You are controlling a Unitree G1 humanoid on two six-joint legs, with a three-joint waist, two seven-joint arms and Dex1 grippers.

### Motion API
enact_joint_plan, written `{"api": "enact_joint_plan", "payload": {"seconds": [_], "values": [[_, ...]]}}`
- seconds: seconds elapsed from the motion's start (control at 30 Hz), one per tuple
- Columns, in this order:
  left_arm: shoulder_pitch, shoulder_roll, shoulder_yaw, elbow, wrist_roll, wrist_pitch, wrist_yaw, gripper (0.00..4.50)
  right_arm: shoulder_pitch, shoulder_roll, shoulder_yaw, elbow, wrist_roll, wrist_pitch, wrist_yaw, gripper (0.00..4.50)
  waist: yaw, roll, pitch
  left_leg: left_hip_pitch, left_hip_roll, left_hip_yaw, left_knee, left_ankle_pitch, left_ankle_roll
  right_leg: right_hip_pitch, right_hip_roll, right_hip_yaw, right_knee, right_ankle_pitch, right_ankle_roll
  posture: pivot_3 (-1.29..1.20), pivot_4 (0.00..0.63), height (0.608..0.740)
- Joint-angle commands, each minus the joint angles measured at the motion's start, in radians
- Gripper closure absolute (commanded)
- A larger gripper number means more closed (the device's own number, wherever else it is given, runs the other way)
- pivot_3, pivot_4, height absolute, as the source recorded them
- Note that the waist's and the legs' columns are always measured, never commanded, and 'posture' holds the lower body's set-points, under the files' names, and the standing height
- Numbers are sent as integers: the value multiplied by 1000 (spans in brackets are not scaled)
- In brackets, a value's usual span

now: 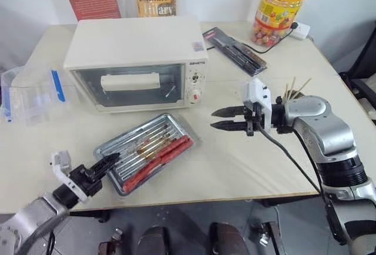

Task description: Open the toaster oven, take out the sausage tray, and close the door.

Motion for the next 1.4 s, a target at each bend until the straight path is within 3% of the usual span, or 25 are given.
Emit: {"api": "enact_joint_plan", "payload": {"seconds": [0.03, 0.23, 0.5, 0.77, 0.8, 1.03, 1.23, 1.4], "values": [[-104, 72, -44, 113, -15, 87, -53, 4500, 9, -30, -64, -74, 56, 10, 3, 1904, 1, 0, 0, 0, 0, 2, 0, 0, 0, 0, 0, 0, 0, 0, 0, 0, 150, 740], [-350, 119, -213, 347, 81, 217, -145, 4500, 106, -73, -132, -107, 133, 29, 43, 33, 8, 0, 0, 0, 0, 5, -1, 0, 0, 0, 0, 0, 0, 0, 0, 0, 150, 740], [-600, 94, -328, 546, 394, 333, -368, 4500, 175, -129, -123, -104, 106, -11, 58, 33, 39, 0, 0, 1, -1, 8, 1, 1, 0, 0, 0, 1, 0, 0, 1, 0, 150, 740], [-741, 31, -393, 659, 688, 357, -556, 4500, 189, -121, -131, -116, 99, -17, 10, 33, 57, 1, 0, 1, -1, 8, 2, 1, 0, 1, 0, 2, 0, 0, 1, 0, 150, 740], [-755, 26, -402, 673, 725, 356, -577, 3822, 190, -121, -130, -117, 97, -20, 4, 0, 57, 1, 0, 1, -1, 8, 2, 1, 0, 1, 0, 2, 0, 0, 1, 0, 150, 740], [-835, 28, -410, 744, 907, 358, -721, 1721, 196, -127, -134, -122, 94, -25, -19, 0, 55, 1, 0, 1, -1, 8, 3, 1, 0, 1, 0, 1, 0, 1, 1, 0, 150, 740], [-842, 169, -418, 660, 1000, 379, -848, 11, 214, -142, -135, -128, 94, -27, -6, 0, 39, 1, 0, 1, -1, 8, 2, 1, 0, 0, 0, 1, 1, 1, 1, 0, 150, 740], [-832, 290, -418, 624, 1087, 307, -951, 11, 211, -153, -127, -93, 79, -52, 15, 0, 19, 0, 0, 0, -1, 11, -1, 1, 0, -4, 0, 2, 2, 1, 1, 0, 150, 740]]}}
